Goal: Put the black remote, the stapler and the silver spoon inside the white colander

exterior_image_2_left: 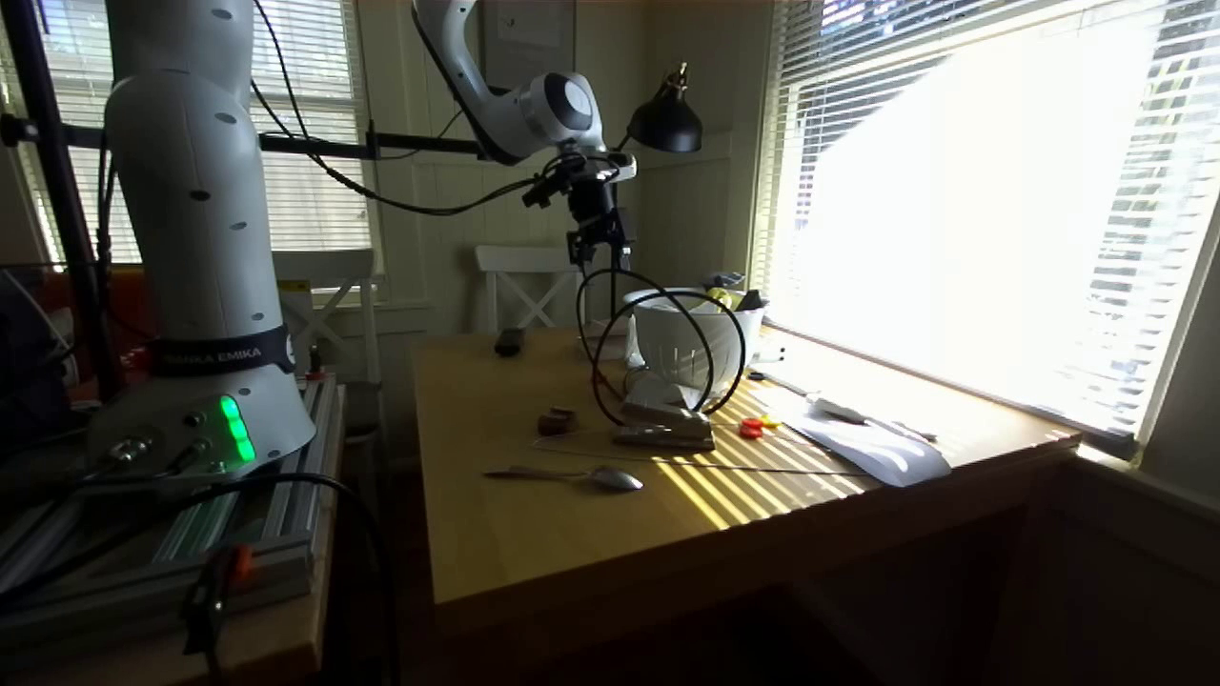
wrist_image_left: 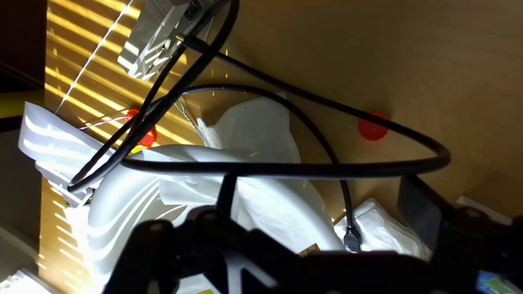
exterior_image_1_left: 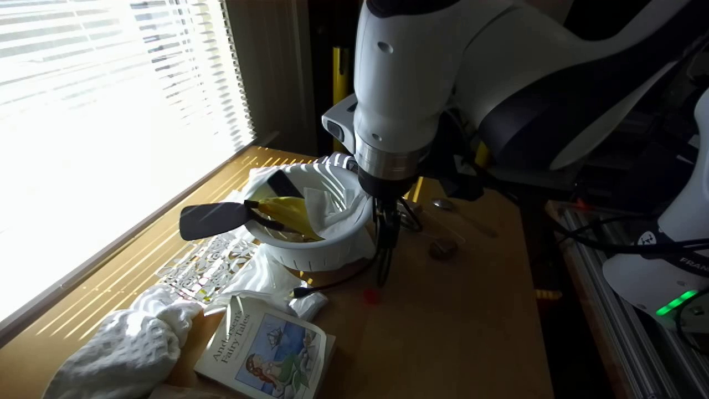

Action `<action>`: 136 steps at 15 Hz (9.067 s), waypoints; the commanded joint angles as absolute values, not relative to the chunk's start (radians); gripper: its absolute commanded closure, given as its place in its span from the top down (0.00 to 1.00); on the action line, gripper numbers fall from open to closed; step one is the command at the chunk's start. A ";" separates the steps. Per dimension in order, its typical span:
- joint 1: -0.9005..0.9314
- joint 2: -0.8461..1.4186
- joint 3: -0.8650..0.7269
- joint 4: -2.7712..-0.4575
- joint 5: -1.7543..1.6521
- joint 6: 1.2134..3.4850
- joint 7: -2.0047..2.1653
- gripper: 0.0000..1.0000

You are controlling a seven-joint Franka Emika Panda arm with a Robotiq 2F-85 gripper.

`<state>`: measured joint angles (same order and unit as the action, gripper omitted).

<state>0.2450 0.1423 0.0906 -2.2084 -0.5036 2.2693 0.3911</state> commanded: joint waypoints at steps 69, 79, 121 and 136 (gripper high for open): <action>0.346 0.541 0.305 -2.163 -0.628 2.760 -1.237 1.00; 0.416 0.641 0.266 -2.069 -0.657 2.749 -1.188 0.88; 0.072 -0.039 0.126 -2.489 -0.217 3.062 -0.499 0.36; -0.092 0.270 0.357 -2.142 0.316 2.864 -0.825 0.36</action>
